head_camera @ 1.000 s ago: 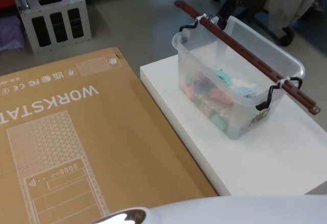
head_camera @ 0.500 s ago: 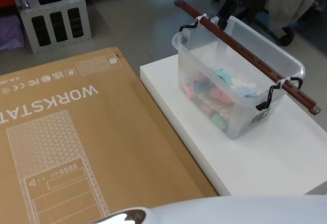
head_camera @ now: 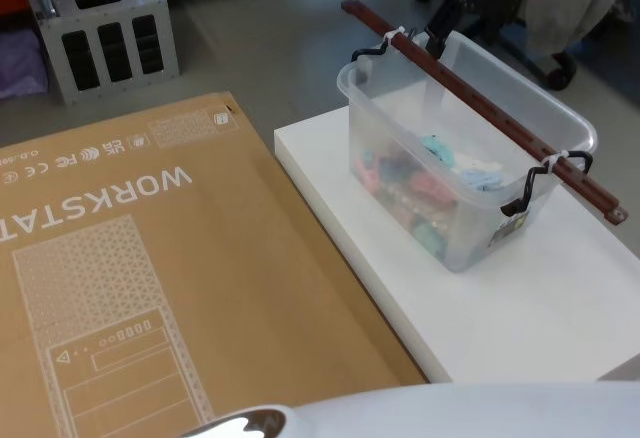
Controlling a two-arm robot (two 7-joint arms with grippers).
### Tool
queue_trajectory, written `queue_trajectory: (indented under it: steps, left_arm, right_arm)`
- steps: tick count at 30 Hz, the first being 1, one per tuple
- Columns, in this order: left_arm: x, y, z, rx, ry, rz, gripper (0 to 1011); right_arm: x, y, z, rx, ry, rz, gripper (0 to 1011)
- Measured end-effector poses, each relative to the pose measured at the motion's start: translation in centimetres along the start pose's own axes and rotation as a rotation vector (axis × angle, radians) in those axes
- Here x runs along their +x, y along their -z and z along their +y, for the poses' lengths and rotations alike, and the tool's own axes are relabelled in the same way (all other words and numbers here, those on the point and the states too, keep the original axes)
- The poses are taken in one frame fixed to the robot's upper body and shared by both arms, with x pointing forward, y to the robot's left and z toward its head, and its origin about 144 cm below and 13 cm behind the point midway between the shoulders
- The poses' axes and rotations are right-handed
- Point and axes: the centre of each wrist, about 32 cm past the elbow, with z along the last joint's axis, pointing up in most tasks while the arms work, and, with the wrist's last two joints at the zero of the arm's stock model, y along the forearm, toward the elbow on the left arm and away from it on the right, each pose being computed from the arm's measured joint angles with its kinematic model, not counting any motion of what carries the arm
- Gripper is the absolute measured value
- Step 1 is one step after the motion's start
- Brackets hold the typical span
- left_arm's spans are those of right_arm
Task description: Use one hand to grasp the basket and place it at the designated location.
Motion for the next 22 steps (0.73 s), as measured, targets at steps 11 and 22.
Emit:
queue_trajectory:
  steps: [11, 22]
  left_arm:
    - [0.0, 0.0, 0.0, 0.0, 0.0, 0.0, 0]
    - [0.0, 0.0, 0.0, 0.0, 0.0, 0.0, 0]
  right_arm:
    - [0.0, 0.0, 0.0, 0.0, 0.0, -0.001, 1001]
    - [0.0, 0.0, 0.0, 0.0, 0.0, -0.001, 1001]
